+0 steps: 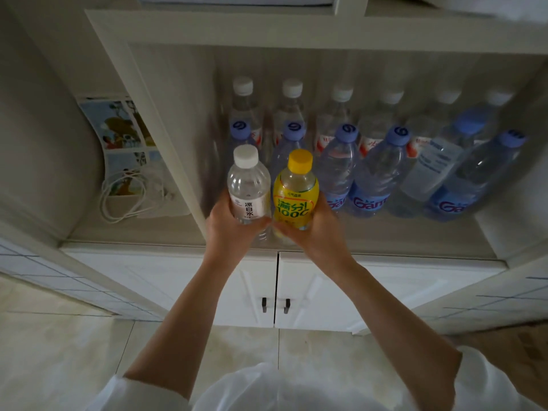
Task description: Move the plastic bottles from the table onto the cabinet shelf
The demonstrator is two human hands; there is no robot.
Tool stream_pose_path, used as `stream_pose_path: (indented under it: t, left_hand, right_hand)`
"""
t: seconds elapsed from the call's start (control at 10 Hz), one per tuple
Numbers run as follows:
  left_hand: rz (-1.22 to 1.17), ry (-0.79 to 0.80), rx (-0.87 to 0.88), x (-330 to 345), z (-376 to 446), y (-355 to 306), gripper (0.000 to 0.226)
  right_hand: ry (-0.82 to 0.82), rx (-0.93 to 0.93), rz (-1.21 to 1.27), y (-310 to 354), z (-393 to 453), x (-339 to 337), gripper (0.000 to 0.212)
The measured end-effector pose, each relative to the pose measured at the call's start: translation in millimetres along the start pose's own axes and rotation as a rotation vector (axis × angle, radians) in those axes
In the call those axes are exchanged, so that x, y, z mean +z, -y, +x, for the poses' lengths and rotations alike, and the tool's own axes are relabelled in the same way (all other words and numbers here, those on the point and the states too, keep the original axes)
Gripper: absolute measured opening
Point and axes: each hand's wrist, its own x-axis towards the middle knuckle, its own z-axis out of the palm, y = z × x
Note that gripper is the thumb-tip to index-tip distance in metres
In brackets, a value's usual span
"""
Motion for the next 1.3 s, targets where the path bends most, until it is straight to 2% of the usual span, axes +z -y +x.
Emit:
stream_pose_path:
  t: [0.2, 0.4, 0.5, 0.7, 0.9, 1.1, 1.3]
  left_hand:
    - [-0.018, 0.02, -0.011, 0, -5, 3, 0.068]
    - [-0.053, -0.035, 0.008, 3, -17, 3, 0.062]
    - [-0.023, -0.07, 0.009, 3, -17, 1, 0.058]
    - [0.041, -0.094, 0.036, 3, -18, 5, 0.064]
    - [0.091, -0.074, 0.053, 4, -24, 17, 0.049]
    - [0.151, -0.05, 0.087, 6, -28, 28, 0.055]
    - [0.212, -0.096, 0.104, 2, -43, 46, 0.056]
  right_hand:
    - [0.019, -0.034, -0.016, -6, -1, 3, 0.078]
    - [-0.009, 0.005, 0.013, -5, -5, 7, 0.072]
    - [-0.014, 0.032, 0.019, -5, -7, 9, 0.068]
    - [-0.021, 0.06, 0.041, -7, -10, 11, 0.067]
    - [-0.029, 0.087, 0.035, -8, -14, 14, 0.063]
    - [-0.027, 0.118, 0.012, -21, -29, 12, 0.064]
    - [-0.017, 0.205, -0.038, -18, -68, -3, 0.051]
